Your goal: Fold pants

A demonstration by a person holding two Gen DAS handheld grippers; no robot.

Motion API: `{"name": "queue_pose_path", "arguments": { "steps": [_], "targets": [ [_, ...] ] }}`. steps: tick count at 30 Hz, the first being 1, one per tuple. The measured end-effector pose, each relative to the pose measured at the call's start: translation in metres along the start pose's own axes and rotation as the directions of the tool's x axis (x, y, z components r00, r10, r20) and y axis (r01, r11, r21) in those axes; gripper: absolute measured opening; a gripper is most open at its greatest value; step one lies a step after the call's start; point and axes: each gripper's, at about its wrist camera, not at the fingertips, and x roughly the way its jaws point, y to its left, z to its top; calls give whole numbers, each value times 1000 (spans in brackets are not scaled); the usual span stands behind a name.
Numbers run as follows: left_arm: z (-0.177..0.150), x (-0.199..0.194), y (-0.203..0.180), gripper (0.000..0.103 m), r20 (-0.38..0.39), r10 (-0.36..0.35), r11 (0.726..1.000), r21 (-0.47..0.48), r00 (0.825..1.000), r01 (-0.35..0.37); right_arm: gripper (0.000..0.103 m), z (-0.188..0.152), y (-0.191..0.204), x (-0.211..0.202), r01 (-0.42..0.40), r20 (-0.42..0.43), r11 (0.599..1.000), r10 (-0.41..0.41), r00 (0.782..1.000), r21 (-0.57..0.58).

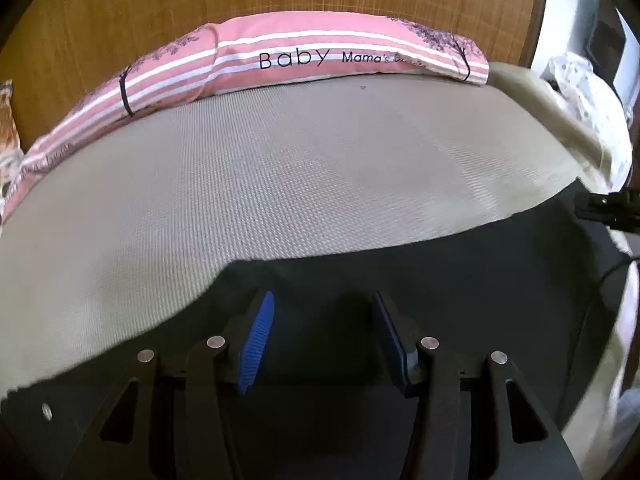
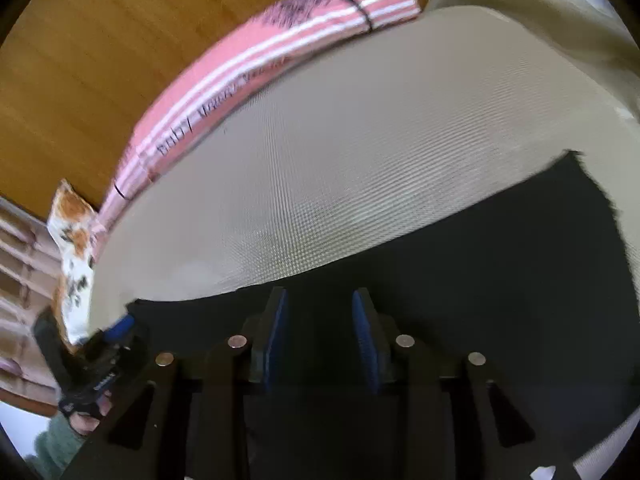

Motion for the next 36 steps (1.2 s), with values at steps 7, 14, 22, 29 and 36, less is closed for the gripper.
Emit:
{"name": "queue_pose_path", "arguments": {
  "steps": [7, 14, 22, 29, 36],
  "targets": [
    [-27, -25, -15, 55, -12, -29, 999, -41, 1000, 28, 41, -27, -42, -69, -15, 62, 996, 9, 998, 91],
    [-55, -42, -40, 55, -26, -48, 998, -31, 998, 48, 44, -77, -107, -115, 2, 99, 969, -27, 995, 248],
    [-73, -39, -52, 55, -62, -2, 1000, -10, 998, 1, 44, -108, -164, -100, -42, 99, 918, 3, 995, 393],
    [-81, -28, -52, 56, -86, 50, 998, -24, 995, -52, 44, -101, -186, -92, -124, 190, 905, 49, 980, 406],
    [-83, -24, -55, 65, -73, 72, 997, -31, 995, -74, 22, -82, -207, -77, -205, 279, 876, 85, 956, 437]
  ]
}}
